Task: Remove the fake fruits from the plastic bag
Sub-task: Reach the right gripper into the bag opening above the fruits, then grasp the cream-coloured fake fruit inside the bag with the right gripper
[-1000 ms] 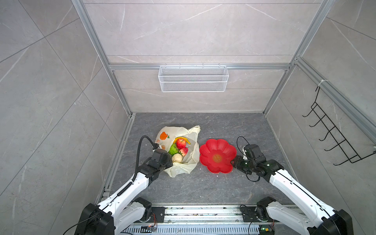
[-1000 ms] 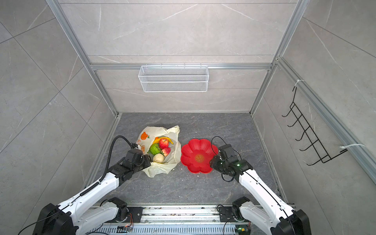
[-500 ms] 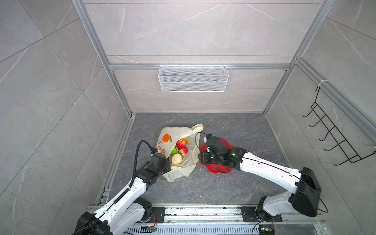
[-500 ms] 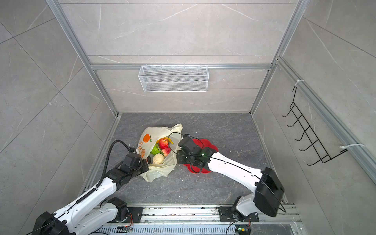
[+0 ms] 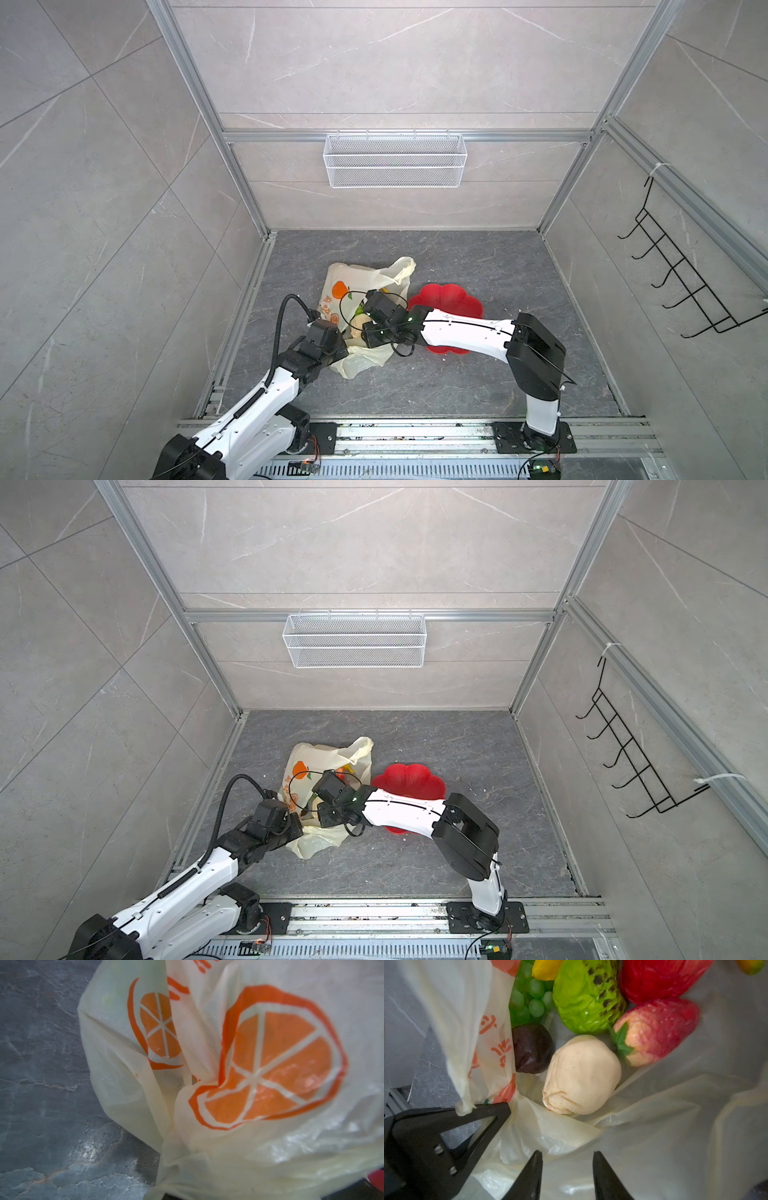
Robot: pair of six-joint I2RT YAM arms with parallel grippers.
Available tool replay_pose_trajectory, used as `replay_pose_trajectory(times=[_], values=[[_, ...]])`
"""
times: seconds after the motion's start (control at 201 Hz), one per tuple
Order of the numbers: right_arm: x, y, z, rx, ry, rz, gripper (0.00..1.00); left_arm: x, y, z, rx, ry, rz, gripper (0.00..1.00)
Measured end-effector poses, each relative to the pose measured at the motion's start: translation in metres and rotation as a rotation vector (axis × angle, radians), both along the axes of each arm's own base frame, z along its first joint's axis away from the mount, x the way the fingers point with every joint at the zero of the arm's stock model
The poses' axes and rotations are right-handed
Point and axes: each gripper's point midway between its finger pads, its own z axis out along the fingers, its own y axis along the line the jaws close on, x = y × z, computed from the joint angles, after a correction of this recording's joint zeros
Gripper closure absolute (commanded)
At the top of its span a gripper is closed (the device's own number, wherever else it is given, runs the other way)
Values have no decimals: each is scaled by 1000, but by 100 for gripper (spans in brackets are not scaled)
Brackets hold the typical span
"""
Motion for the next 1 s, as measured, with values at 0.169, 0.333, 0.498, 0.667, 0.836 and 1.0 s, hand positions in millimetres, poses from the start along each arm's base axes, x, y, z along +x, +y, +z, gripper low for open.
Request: replay_pose_trajectory(times=[0.169,0.333,0.498,0.667,0.836,1.0], values=[[-12,-14,-26,-54,30,7,60,-4,3,-11,3,23,17,100],[-18,-28,-45,-99,53,-3,61,-6,4,-20,2,40,32,100],[-18,-31,-47,-108,51,-7,61,-7,5,-25,-3,47,44,100],[-13,-29,-33,-106,2,-17,54,-7,5,-26,-10,40,48,100],[-6,-2,3,-70,-100,13,50,-7,7,-25,-12,24,57,100],[1,31,24,-45,-174,48,43,-8,10,-25,-22,3,81,100]])
